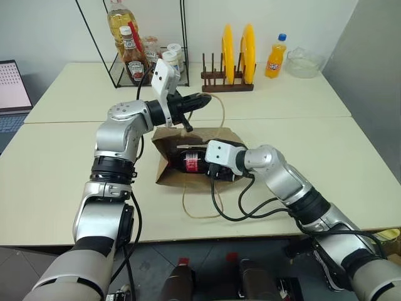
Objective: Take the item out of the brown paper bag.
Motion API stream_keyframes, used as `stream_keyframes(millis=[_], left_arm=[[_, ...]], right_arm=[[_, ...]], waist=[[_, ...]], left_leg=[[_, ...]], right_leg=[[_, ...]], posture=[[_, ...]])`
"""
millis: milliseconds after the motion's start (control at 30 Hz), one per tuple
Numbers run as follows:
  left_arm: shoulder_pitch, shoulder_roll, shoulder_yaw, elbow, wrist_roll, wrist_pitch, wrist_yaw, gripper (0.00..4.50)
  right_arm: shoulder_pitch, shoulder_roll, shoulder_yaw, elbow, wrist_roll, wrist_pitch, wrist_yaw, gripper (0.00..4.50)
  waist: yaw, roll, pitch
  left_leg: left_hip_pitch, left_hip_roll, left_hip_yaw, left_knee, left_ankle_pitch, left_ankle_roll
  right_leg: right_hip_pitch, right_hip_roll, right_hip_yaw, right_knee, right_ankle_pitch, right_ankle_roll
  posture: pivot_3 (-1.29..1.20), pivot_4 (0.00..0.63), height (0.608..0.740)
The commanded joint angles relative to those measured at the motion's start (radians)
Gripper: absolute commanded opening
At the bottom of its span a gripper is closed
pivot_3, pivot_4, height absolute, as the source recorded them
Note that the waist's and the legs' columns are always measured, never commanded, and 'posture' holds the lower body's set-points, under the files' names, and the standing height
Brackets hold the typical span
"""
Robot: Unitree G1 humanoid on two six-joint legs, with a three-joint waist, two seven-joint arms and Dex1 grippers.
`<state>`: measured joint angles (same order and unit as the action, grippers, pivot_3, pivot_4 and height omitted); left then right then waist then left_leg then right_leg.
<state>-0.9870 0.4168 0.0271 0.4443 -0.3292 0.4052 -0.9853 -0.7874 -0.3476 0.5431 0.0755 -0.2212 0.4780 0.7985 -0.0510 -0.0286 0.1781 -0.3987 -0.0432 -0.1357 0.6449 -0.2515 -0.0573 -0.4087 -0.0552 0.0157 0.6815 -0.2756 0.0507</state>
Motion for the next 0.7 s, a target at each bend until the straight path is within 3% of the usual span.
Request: stream_keyframes(millis=[33, 167, 400, 533, 700], left_arm=[[-0.030, -0.006, 0.001, -0.007, -0.002, -0.021, -0.004, 0.00], [-0.036, -0.006, 0.001, 0.002, 0.001, -0.025, -0.010, 0.00], [-0.026, -0.002, 0.003, -0.010, 0.001, -0.023, -0.008, 0.00], [-0.016, 0.004, 0.007, -0.027, -0.003, -0.015, -0.005, 0.00], [-0.003, 0.005, 0.008, -0.046, -0.006, -0.009, 0.000, 0.00]], right_arm=[[0.020, -0.004, -0.004, -0.004, -0.026, 0.012, -0.011, 2.88], [0.011, 0.005, 0.005, 0.031, -0.051, -0.005, -0.032, 1.64], [-0.024, 0.036, 0.014, 0.115, -0.078, -0.044, -0.038, 1.64], [-0.047, 0.067, 0.002, 0.152, -0.069, -0.061, -0.024, 2.63], [-0.074, 0.085, 0.015, 0.246, -0.097, -0.107, -0.024, 4.38]], waist=[[0.000, 0.000, 0.000], [0.000, 0.000, 0.000], [-0.003, 0.000, -0.001], [-0.004, 0.000, -0.001], [-0.005, 0.000, -0.001]], left_leg=[[0.000, 0.000, 0.000, 0.000, 0.000, 0.000], [0.001, 0.000, 0.000, 0.000, 0.000, 0.000], [0.003, 0.000, 0.000, 0.000, 0.000, 0.000], [0.003, 0.000, 0.000, 0.000, 0.000, 0.000], [0.003, 0.000, 0.000, 0.000, 0.000, 0.000]], right_leg=[[0.000, 0.000, 0.000, 0.000, 0.000, 0.000], [0.001, 0.000, 0.000, 0.000, 0.000, 0.000], [0.002, 0.000, 0.000, 0.001, 0.001, 0.000], [0.002, 0.001, 0.000, 0.001, 0.001, 0.000], [0.002, 0.001, 0.000, 0.001, 0.001, -0.001]], posture=[[0.00, 0.150, 0.740], [0.00, 0.150, 0.740], [0.00, 0.150, 0.740], [0.00, 0.150, 0.740], [0.00, 0.150, 0.740]])
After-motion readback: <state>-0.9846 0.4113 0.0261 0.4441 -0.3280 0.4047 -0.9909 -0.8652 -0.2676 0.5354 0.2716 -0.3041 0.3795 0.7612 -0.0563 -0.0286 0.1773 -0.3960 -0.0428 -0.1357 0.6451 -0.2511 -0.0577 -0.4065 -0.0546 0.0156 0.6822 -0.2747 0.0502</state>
